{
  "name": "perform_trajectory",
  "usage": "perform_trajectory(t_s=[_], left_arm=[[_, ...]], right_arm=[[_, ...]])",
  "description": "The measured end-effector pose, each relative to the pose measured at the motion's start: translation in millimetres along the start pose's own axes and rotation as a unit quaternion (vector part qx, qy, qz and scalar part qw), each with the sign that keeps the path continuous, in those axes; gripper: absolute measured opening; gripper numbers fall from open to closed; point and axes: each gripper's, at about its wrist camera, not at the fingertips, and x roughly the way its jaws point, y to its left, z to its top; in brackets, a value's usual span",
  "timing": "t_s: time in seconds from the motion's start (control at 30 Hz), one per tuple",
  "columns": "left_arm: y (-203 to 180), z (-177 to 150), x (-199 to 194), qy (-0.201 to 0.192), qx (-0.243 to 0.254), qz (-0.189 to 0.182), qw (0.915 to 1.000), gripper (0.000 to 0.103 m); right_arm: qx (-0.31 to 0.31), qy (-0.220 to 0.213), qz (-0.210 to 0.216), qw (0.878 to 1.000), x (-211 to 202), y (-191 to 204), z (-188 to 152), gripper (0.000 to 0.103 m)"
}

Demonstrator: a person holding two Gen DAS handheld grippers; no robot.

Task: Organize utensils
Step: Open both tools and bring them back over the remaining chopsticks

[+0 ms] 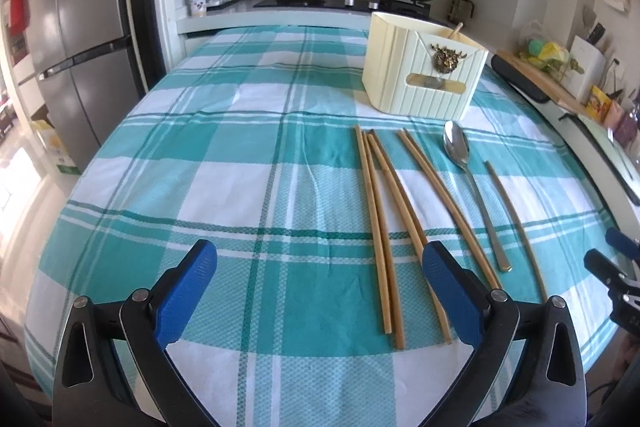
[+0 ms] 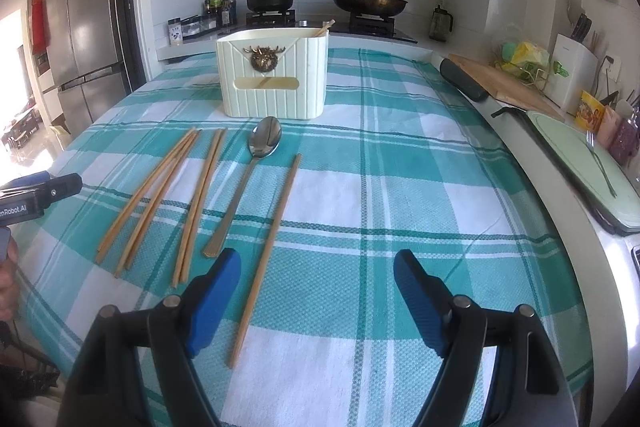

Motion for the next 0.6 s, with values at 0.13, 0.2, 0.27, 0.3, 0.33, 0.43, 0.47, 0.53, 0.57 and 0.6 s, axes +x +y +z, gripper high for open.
perform_trajectory(t_s=[0.13,0.2,0.27,0.3,0.33,0.43,0.47,0.53,0.57,0.6], left_arm=[[-1,0,2,0.001,0.003,0.004,1.0,0.102],[1,0,4,0.003,0.001,0.006,1.0,0.102],[3,0,7,0.007,-0.003,0.007,1.0,0.102],[5,1,9,0.01,-0.005,0.005,0.9999,0.102],[7,2,12,0.015,-0.008,0.002,0.9999,0.102],[13,7,24,0.031,-0.013,-0.007,0.9994,0.102],[15,10,28,0.035,-0.015,-0.007,0.9993,0.102],[17,15,36,0.038,-0.015,-0.007,0.9992,0.102],[18,18,40,0.039,-0.014,-0.006,0.9991,0.102],[18,21,44,0.04,-0.012,-0.008,0.9991,0.102]], right_arm=[[0.0,0.005,0.005,1.0,2,1,-1,0.081],[-0.006,0.008,0.005,1.0,3,2,-2,0.081],[-0.007,0.008,0.012,1.0,3,3,-2,0.081],[-0.006,0.006,0.007,1.0,2,3,-2,0.081],[-0.006,0.003,0.001,1.0,0,3,-2,0.081],[-0.003,0.002,-0.005,1.0,-1,0,-2,0.081],[-0.001,0.004,-0.005,1.0,0,-1,-3,0.081],[-0.001,0.009,-0.005,1.0,2,-2,-3,0.081],[-0.001,0.01,-0.006,1.0,2,-2,-3,0.081],[-0.001,0.011,-0.006,1.0,2,-1,-3,0.081]])
